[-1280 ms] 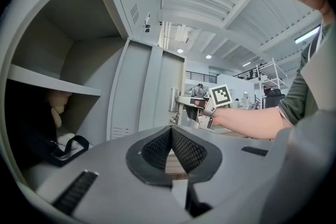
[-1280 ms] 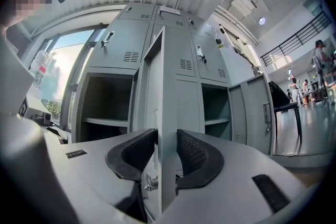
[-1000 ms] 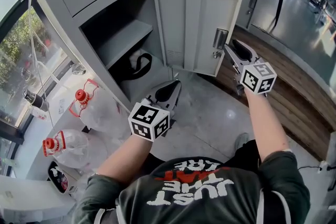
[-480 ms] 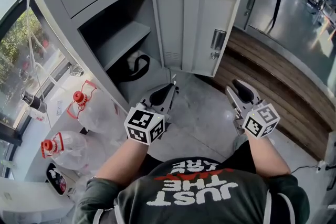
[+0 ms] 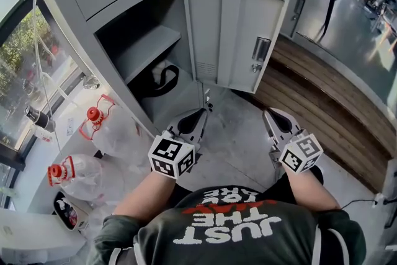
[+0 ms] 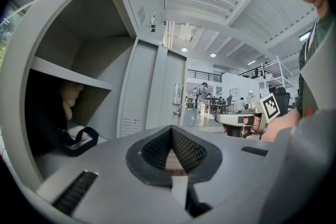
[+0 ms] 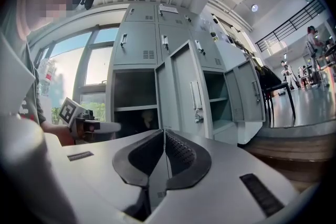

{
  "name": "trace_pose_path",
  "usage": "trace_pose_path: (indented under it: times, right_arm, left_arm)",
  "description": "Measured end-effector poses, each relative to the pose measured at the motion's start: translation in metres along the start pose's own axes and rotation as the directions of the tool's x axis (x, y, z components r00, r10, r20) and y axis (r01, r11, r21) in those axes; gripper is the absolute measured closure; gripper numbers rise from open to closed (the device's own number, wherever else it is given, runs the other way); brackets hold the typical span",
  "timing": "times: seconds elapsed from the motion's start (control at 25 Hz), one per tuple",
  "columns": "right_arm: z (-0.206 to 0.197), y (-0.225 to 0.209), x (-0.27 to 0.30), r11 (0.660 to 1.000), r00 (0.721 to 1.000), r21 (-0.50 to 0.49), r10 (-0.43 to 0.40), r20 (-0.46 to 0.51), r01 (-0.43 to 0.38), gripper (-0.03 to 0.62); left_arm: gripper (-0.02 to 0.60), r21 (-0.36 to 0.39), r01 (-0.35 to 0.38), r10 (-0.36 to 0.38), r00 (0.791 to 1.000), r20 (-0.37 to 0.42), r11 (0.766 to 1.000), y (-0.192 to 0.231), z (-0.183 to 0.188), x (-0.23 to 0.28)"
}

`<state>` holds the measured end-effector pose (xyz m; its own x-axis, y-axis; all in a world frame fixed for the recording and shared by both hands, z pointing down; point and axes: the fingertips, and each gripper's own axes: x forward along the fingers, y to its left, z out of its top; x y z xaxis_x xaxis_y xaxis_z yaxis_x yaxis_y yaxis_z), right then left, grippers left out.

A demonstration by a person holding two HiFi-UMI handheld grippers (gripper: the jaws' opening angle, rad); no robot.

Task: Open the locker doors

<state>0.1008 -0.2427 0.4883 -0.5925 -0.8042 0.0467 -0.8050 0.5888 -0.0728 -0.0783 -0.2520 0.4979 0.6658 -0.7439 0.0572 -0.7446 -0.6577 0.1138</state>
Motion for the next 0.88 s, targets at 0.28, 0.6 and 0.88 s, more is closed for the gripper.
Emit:
trace_pose_path:
  times: [0.28,0.6,0.88]
  right_arm:
    - [0.003,-0.002,0.003,0.999,1.000,-0.038,0.004,-0.009,-0.004,0.559]
    - [0.003,-0.002,0.005,0.998,1.000,-0.056,0.005,-0.020,-0.006,0.559]
    - [-0.001,-0.007,0.002,0.999,1.000,-0.046,-0.008,-0.026,0.007,0.559]
  left_arm:
    - [0.577,0.000,0.009,-0.009,1.000,0.002,1.000,0.000,-0.001,0.005]
    - [0.577,-0.005,0.021,-0.021,1.000,-0.005,1.000,0.000,-0.002,0.009]
    - [0.577,-0.007,0.031,-0.032,0.999,-0.012,0.999,-0.004,-0.006,0.010]
